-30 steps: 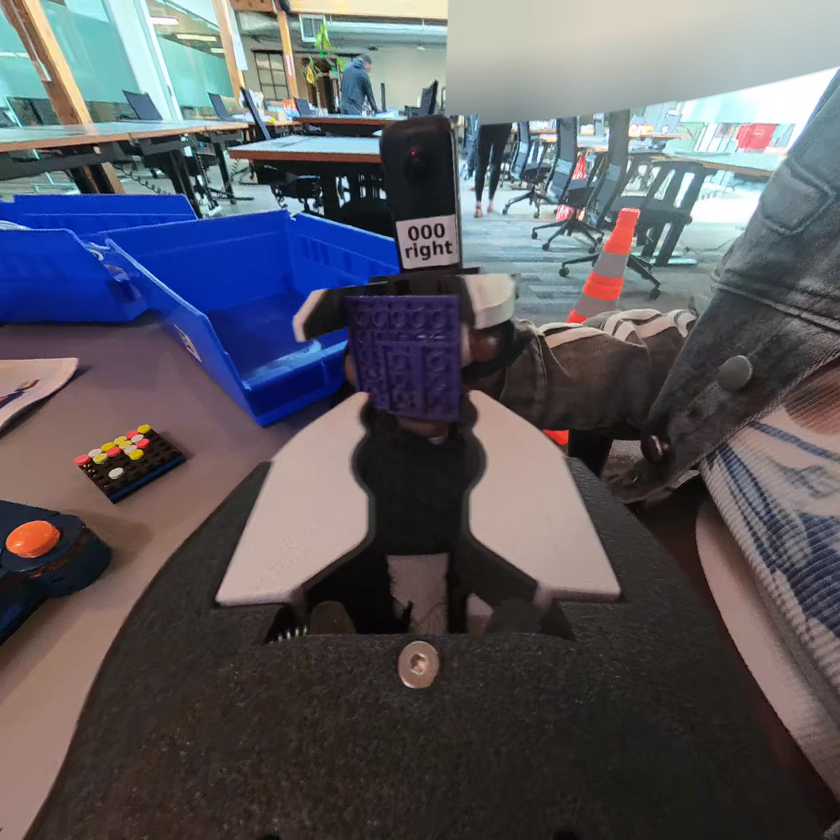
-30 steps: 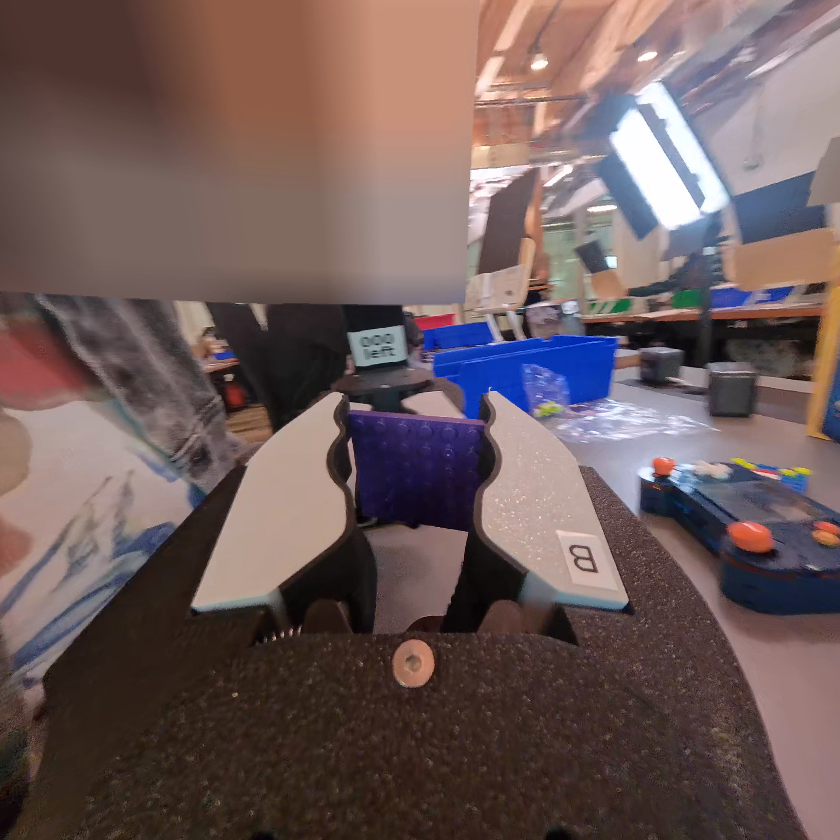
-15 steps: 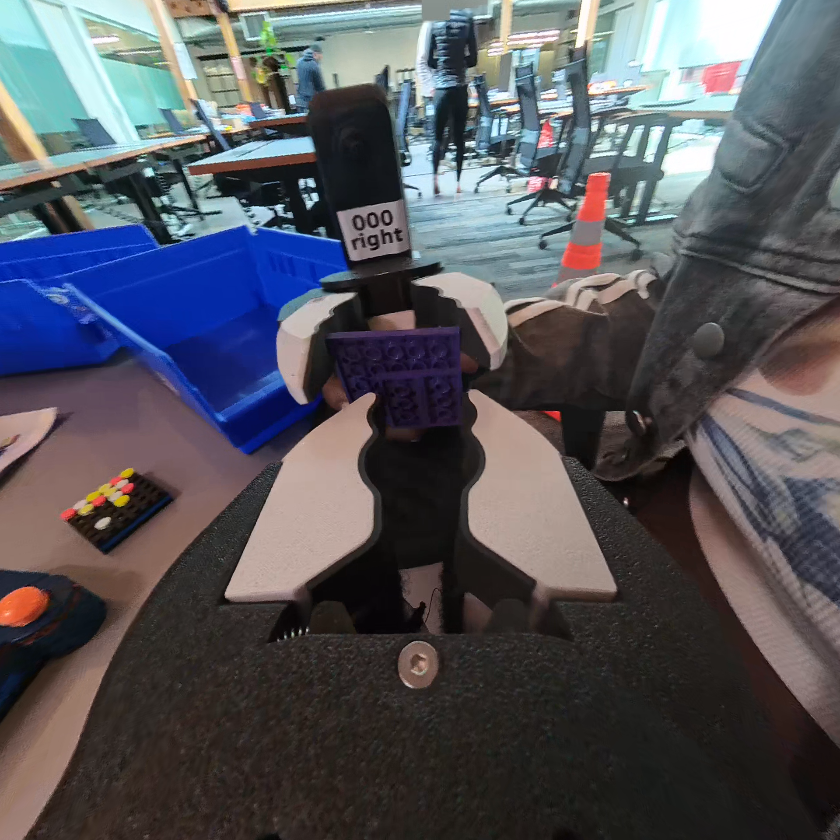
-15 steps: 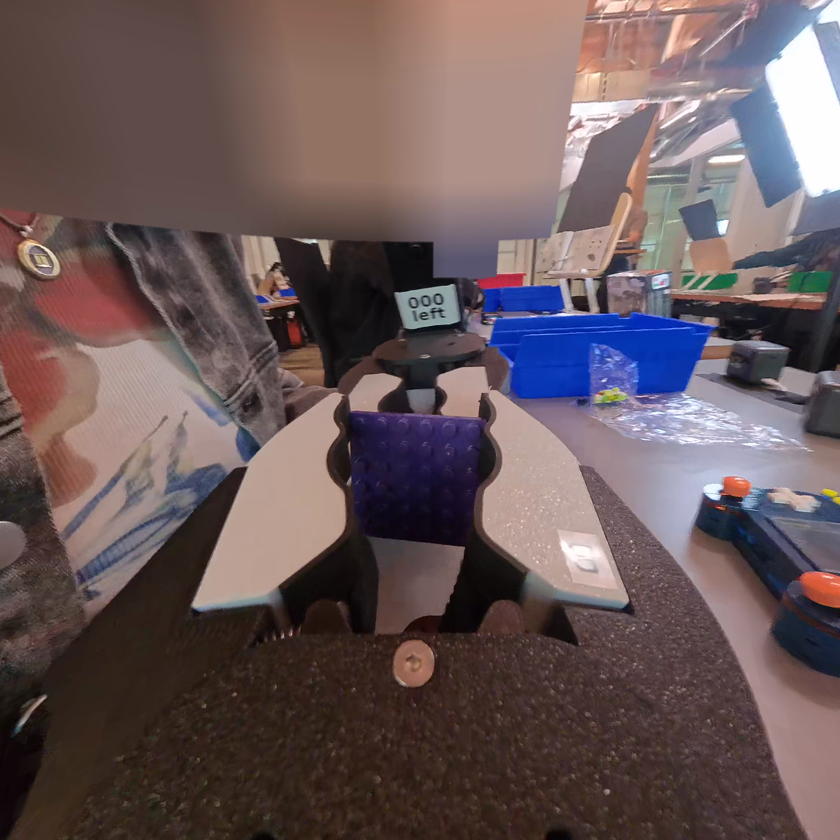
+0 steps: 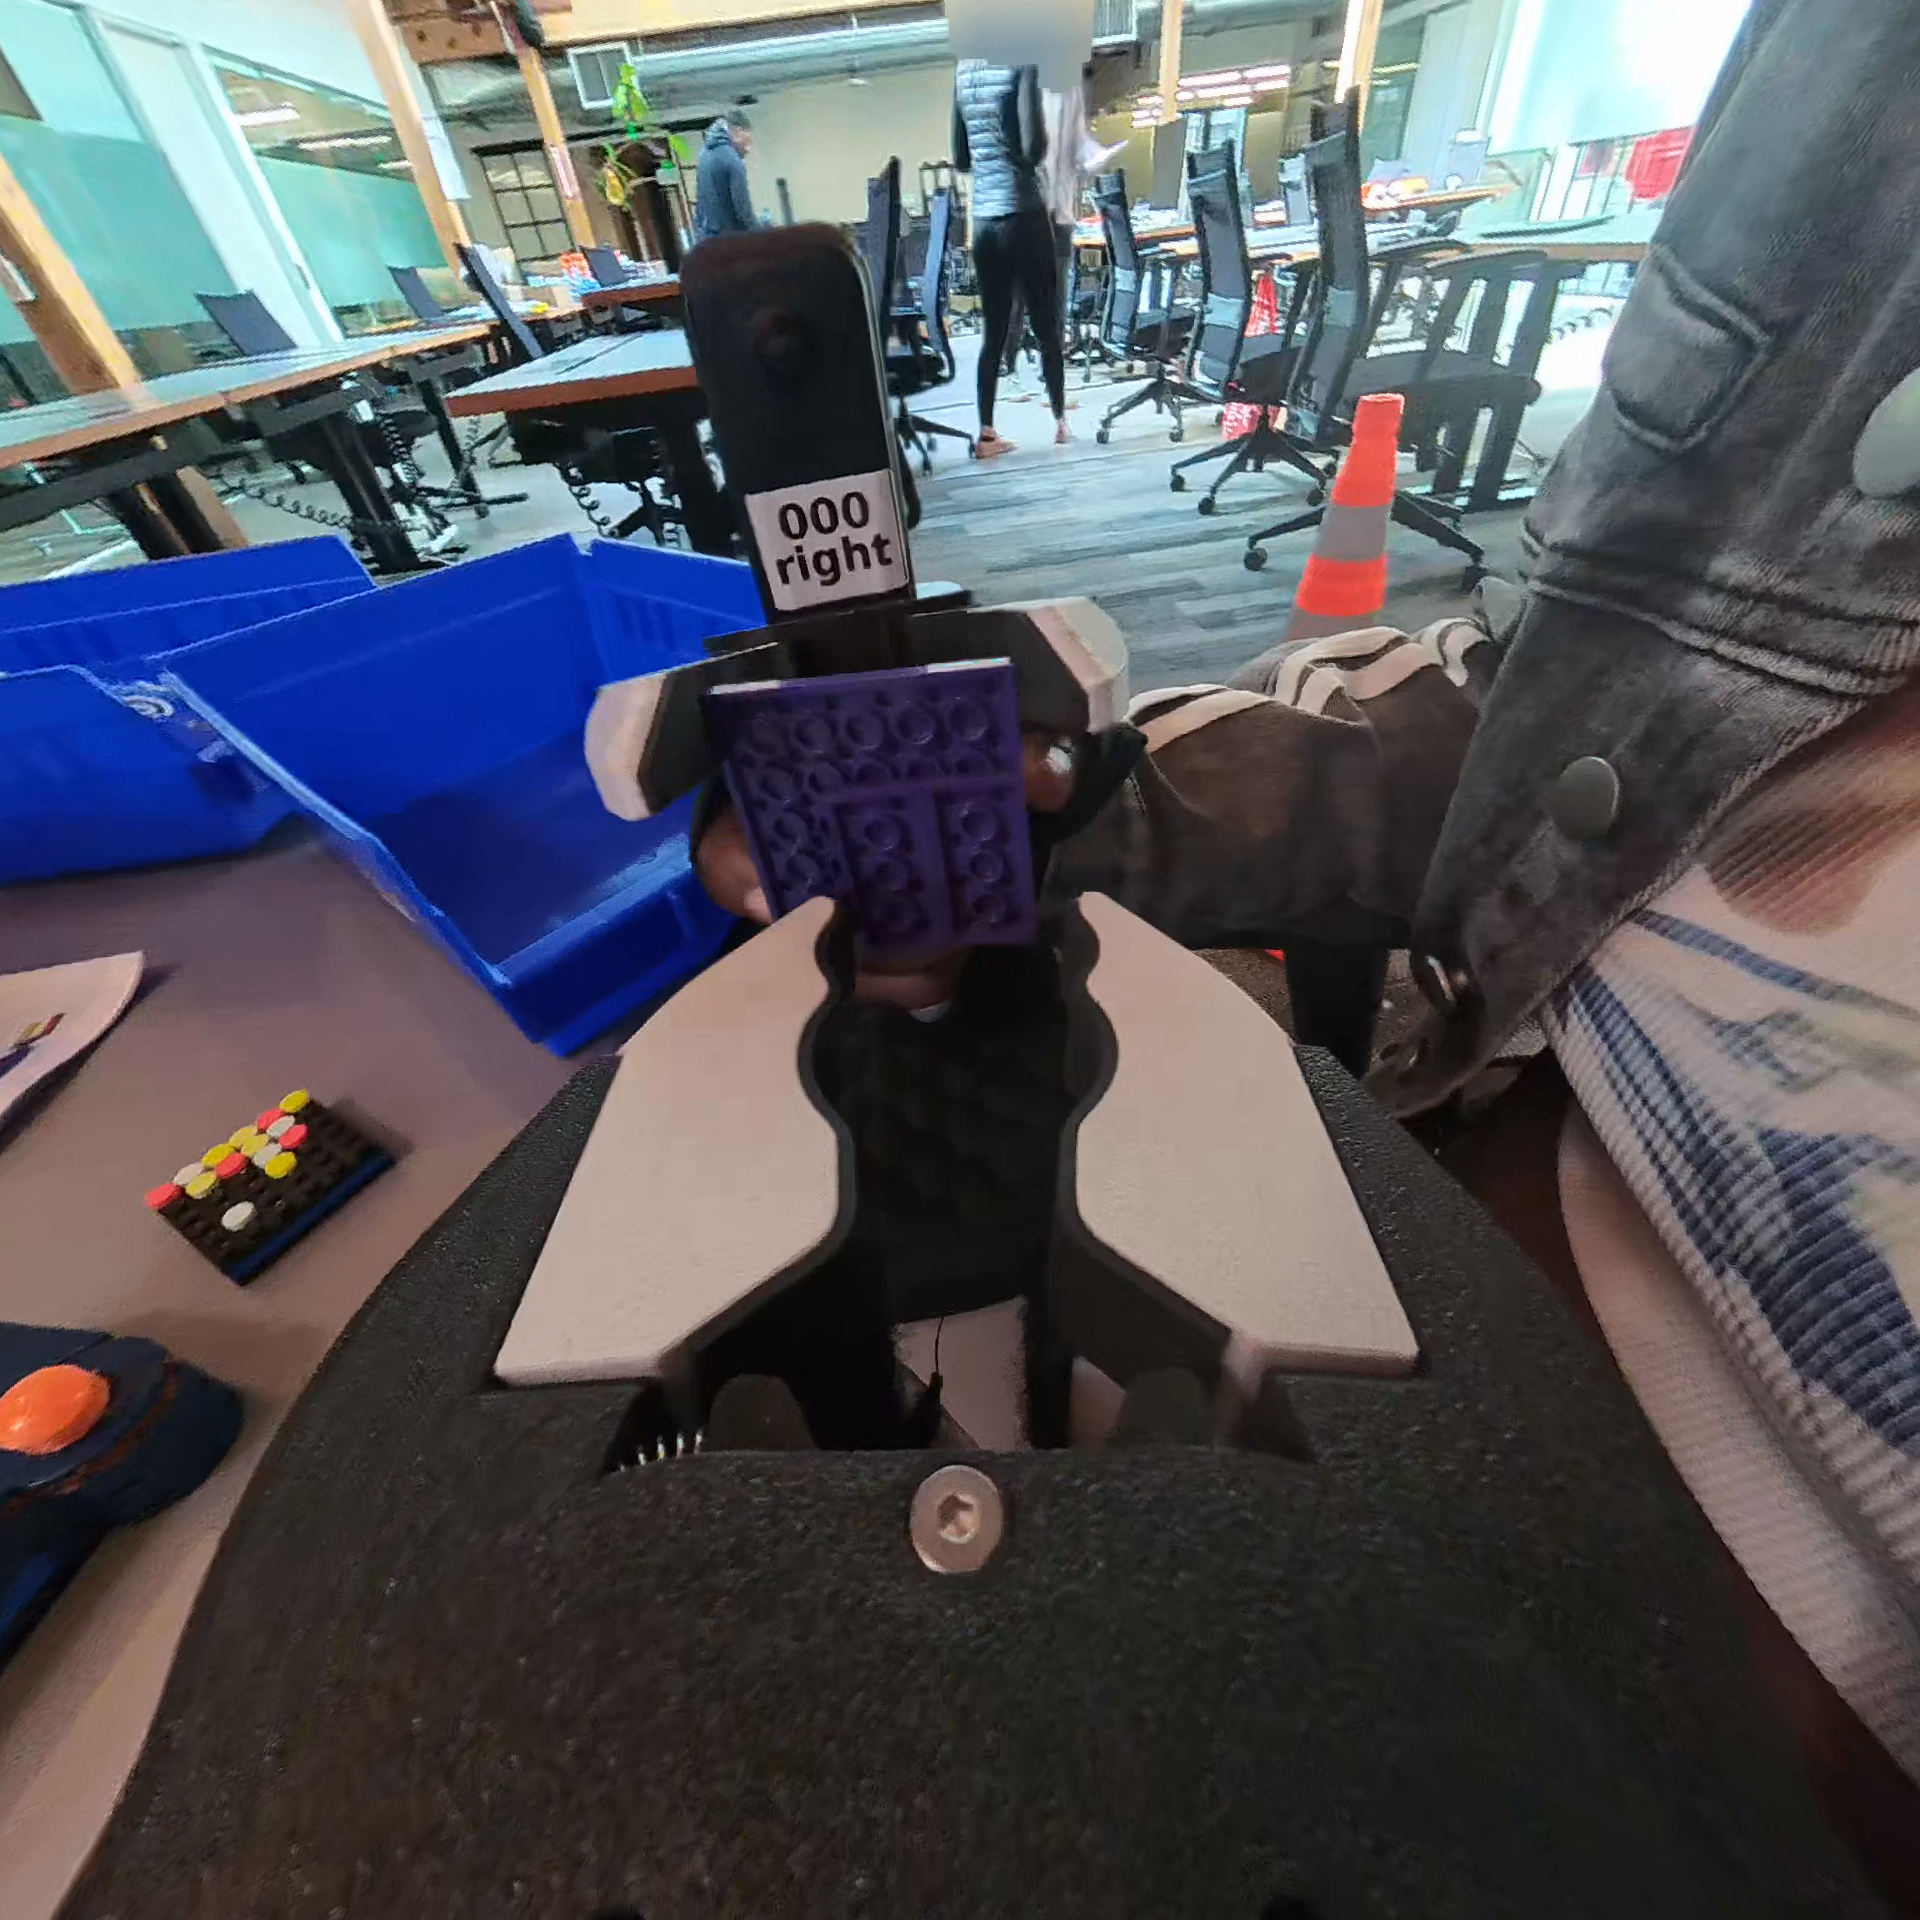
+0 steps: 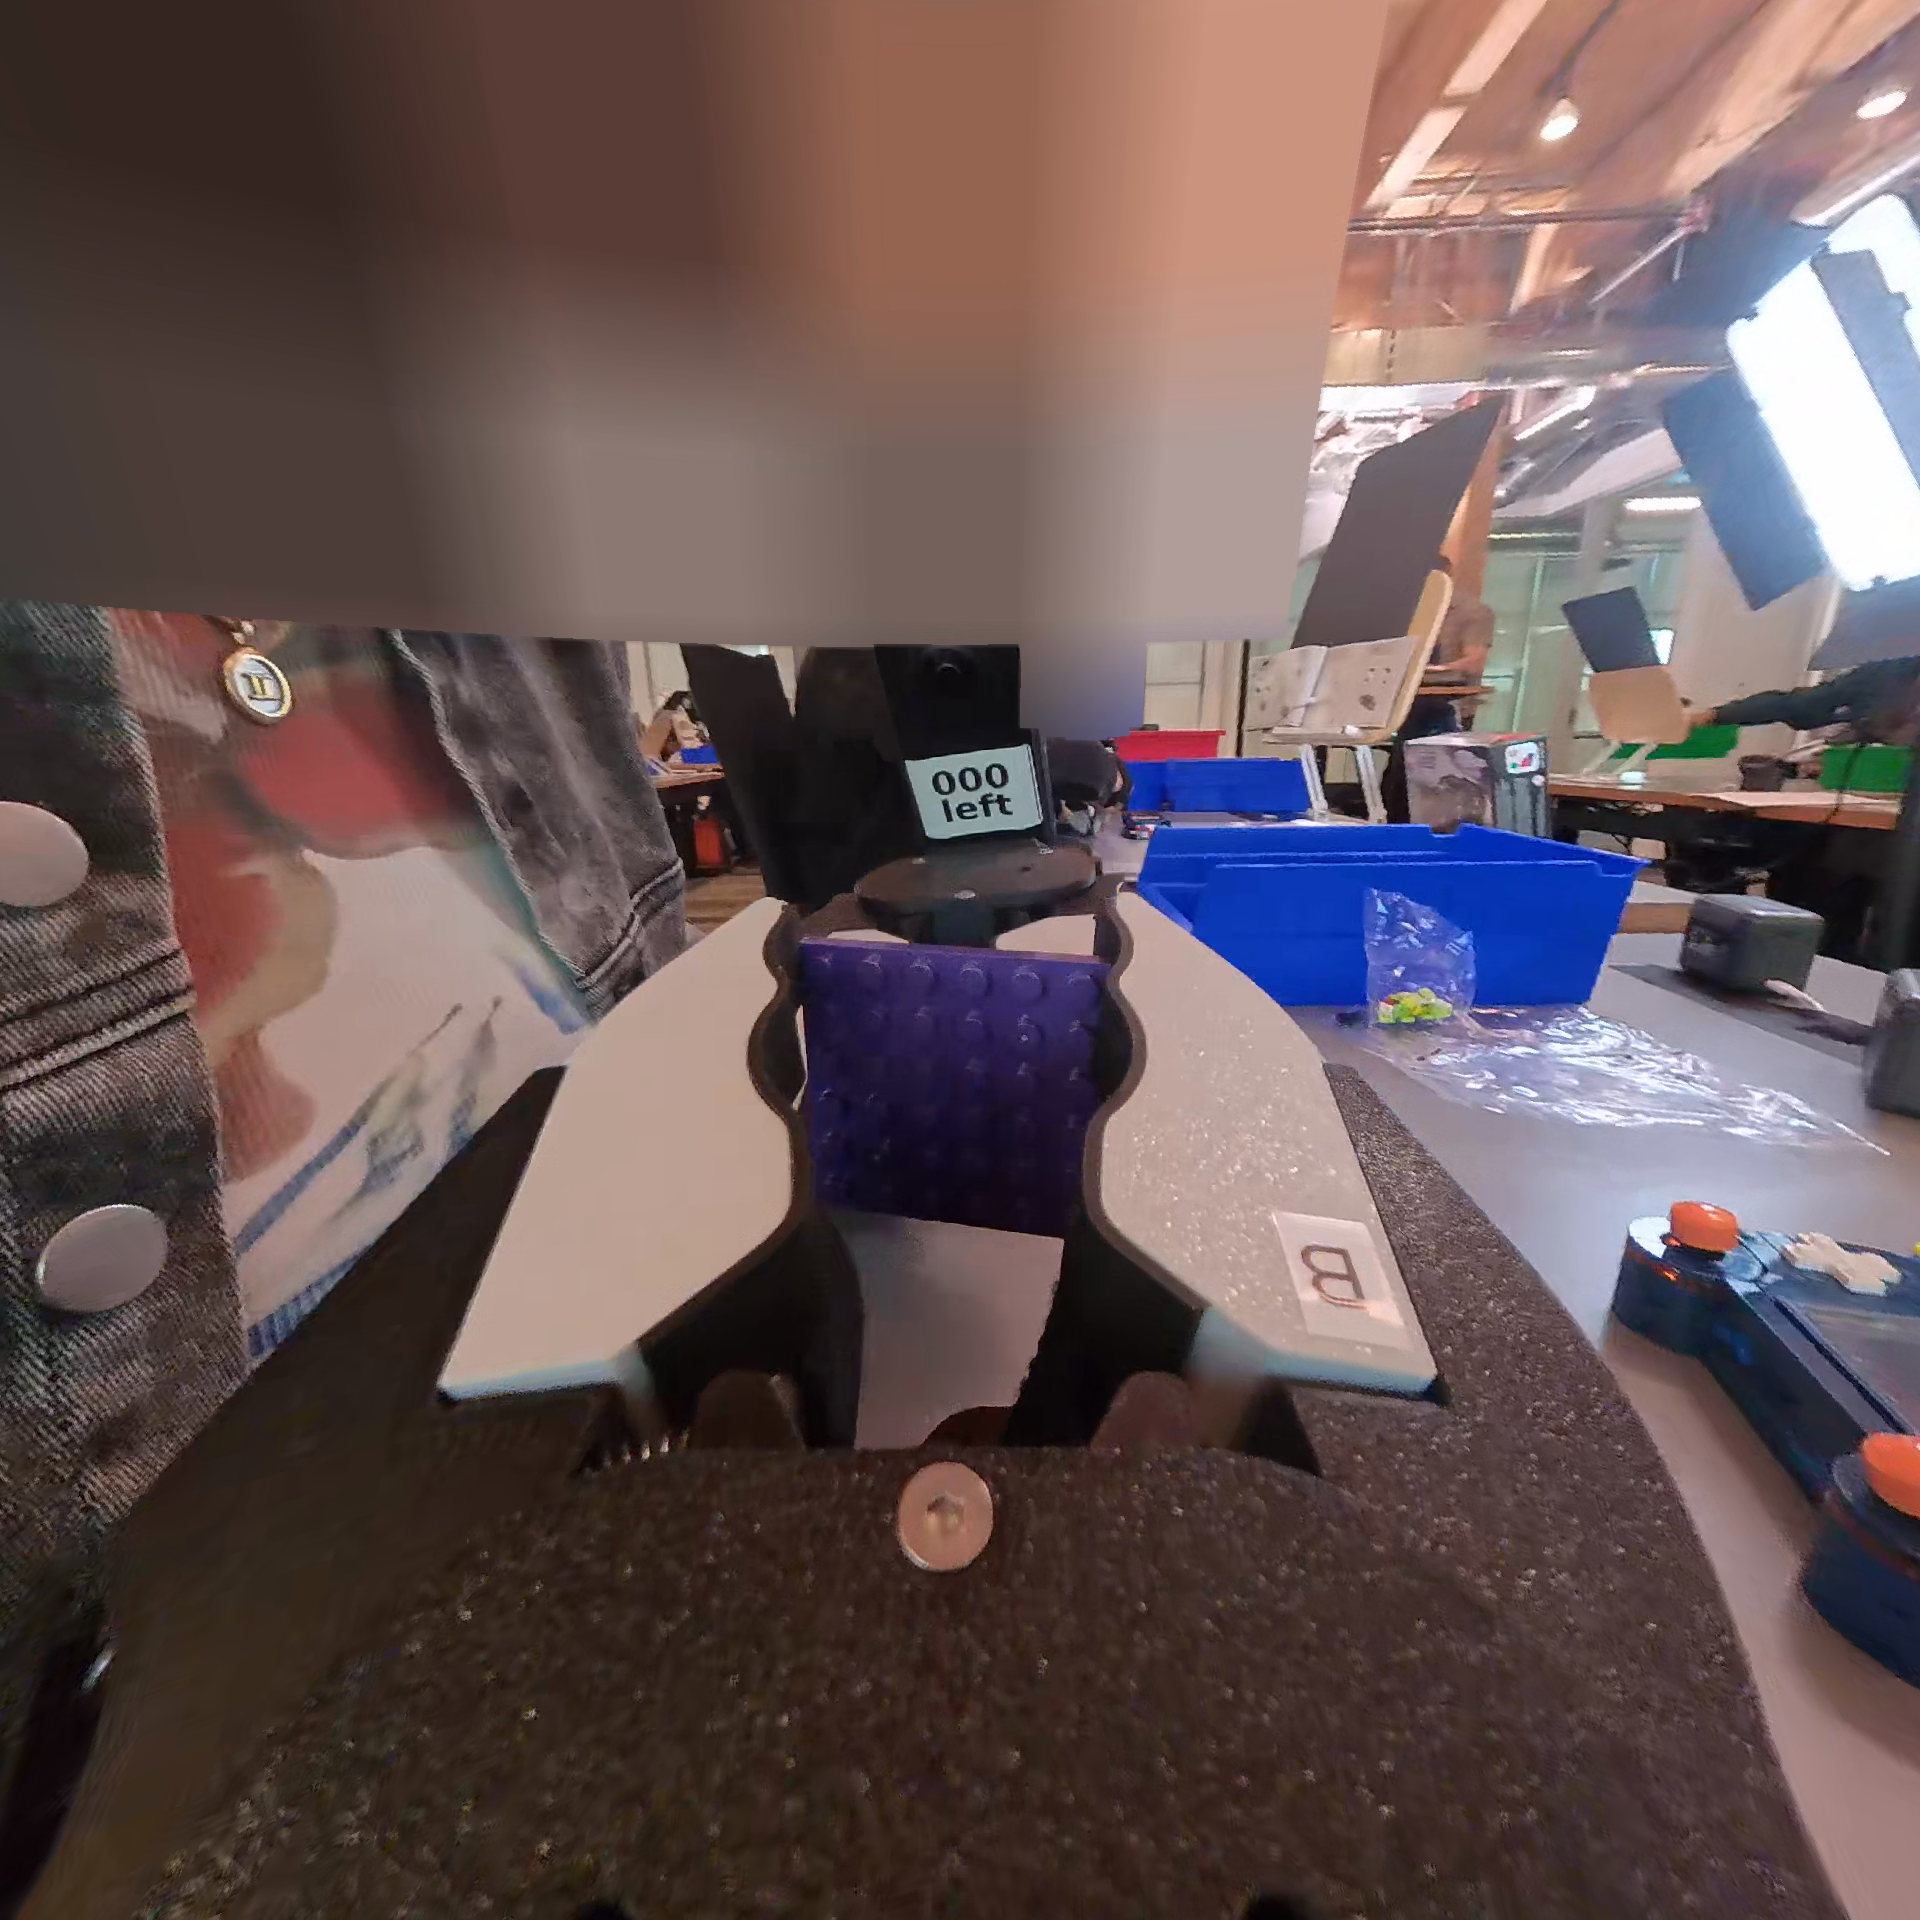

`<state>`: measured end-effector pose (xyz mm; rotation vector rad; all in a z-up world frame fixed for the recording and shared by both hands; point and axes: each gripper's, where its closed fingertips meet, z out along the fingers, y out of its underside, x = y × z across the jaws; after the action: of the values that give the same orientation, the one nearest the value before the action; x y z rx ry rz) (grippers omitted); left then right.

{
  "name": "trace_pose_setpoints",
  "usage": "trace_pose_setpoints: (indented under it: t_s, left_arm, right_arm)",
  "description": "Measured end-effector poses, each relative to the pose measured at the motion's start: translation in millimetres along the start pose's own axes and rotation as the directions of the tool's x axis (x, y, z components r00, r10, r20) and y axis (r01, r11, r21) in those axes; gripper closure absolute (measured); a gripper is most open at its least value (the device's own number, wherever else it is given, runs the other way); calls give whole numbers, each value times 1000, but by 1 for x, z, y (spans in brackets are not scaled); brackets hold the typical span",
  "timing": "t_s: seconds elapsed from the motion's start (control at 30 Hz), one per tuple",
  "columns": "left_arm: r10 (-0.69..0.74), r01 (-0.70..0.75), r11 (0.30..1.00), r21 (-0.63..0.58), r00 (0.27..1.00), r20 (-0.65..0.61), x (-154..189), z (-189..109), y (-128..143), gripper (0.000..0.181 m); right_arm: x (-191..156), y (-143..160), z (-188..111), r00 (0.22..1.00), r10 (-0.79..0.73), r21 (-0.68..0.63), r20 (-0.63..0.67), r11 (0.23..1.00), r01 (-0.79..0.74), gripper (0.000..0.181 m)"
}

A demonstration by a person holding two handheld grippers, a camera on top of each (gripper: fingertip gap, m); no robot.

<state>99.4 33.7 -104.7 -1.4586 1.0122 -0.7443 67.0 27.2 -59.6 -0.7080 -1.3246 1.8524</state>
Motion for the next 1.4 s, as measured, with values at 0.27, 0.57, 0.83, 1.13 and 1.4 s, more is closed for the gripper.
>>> trace_pose_setpoints:
  t_s: [0.27,0.57,0.83,1.13,1.4]
  left_arm:
    - [8,-9,1000,12,1000,5,-2,-2,-3,150]
    - [53,-52,999,-12,996,77,-8,-5,2,150]
    - [35,-34,999,-21,998,43,-3,-5,-2,149]
    - [-15,15,1000,15,999,31,-1,-5,-10,149]
    - [-35,19,986,167,995,94,-5,-9,-21,151]
  right_arm:
    - [-4,-4,3,998,21,32,56,999,-23,127]
    - [-1,1,1,995,97,-54,21,994,-96,121]
    - [-4,8,-2,998,56,-111,5,992,-55,125]
    - [-6,13,-2,999,41,-105,7,994,-40,125]
    - [-2,2,1,998,-10,-13,-62,1000,10,126]
